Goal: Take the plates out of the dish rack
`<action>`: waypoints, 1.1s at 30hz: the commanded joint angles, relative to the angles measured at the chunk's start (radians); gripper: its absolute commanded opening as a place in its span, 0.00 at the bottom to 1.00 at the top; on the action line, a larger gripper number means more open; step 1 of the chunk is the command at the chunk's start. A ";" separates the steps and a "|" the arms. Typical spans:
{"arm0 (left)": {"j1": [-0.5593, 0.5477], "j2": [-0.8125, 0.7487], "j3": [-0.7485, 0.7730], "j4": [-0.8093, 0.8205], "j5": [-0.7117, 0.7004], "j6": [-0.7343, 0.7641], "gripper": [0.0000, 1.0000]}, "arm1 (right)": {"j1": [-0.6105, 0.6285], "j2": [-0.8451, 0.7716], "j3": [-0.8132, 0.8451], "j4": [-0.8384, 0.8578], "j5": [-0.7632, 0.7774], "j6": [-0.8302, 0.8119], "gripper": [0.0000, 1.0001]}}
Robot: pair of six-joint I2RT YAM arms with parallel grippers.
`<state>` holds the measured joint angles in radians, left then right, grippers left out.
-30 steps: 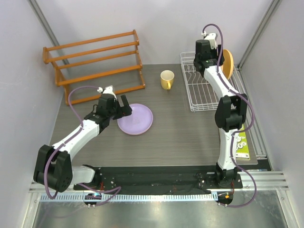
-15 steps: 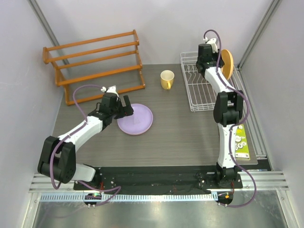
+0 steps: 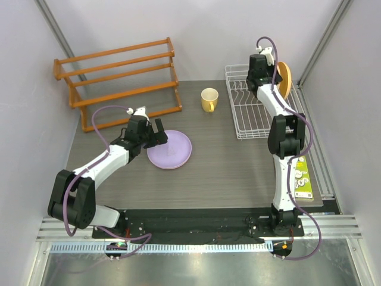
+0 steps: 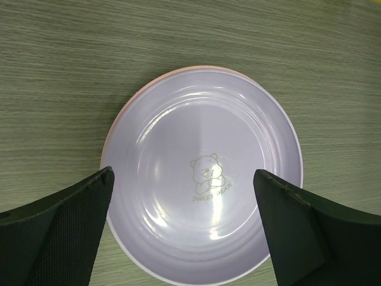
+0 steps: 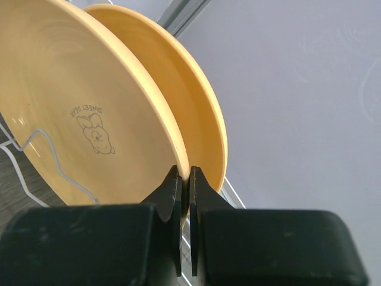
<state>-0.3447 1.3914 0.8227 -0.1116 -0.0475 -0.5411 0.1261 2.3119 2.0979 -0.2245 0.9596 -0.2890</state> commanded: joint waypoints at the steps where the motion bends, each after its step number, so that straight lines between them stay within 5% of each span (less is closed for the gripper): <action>1: 0.001 -0.012 0.038 0.030 0.015 0.006 0.99 | 0.038 -0.124 -0.042 0.219 0.147 -0.093 0.01; 11: 0.001 -0.040 0.033 0.020 0.020 0.004 1.00 | 0.116 -0.164 -0.263 1.125 0.330 -0.749 0.01; 18: 0.001 -0.074 0.026 0.007 0.017 0.007 0.99 | 0.139 -0.223 -0.305 1.243 0.372 -0.842 0.01; 22: 0.001 -0.083 0.032 0.012 0.034 0.007 1.00 | 0.188 -0.356 -0.351 0.866 0.352 -0.554 0.01; 23: 0.001 -0.083 0.035 0.013 0.041 0.006 1.00 | 0.201 -0.391 -0.345 0.559 0.320 -0.272 0.01; 26: -0.004 -0.086 0.042 0.032 0.075 0.007 1.00 | 0.224 -0.505 -0.283 0.050 0.116 0.073 0.01; 33: -0.025 -0.098 0.055 0.084 0.127 0.009 0.99 | 0.245 -0.680 -0.355 -0.266 -0.339 0.422 0.01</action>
<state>-0.3569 1.3289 0.8364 -0.0963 0.0246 -0.5411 0.3790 1.7218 1.7805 -0.2111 0.9379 -0.1658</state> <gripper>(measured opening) 0.994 0.058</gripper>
